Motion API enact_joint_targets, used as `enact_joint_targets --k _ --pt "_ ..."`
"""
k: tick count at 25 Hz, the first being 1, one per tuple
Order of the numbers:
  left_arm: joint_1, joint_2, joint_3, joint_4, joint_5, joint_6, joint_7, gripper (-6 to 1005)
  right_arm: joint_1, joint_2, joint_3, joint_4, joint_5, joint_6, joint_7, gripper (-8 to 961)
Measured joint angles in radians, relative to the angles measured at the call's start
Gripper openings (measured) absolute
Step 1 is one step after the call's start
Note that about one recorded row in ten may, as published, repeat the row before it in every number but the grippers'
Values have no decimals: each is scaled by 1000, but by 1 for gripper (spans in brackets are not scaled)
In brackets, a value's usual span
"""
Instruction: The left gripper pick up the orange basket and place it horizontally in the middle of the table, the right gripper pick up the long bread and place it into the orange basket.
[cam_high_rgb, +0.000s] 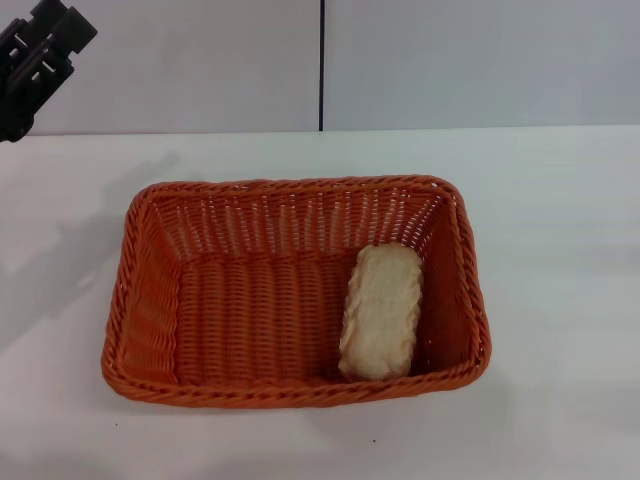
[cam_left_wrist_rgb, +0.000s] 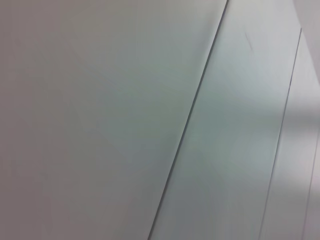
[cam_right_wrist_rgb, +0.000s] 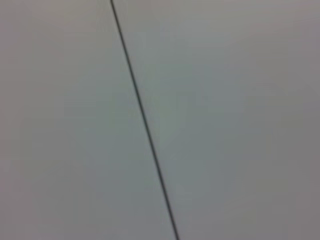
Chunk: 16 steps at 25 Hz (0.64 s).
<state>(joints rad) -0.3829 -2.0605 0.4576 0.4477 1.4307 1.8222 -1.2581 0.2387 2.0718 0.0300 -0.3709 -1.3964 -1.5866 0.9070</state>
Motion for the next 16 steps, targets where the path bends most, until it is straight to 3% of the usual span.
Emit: enact_joint_targets --k 10,16 --pt "5 0 -8 -16 -16 -1 15 557 -2 0 54 32 2 15 -31 742" --pt "6 0 -82 -86 -17 -2 100 557 -3 -1 62 42 2 16 -32 742"
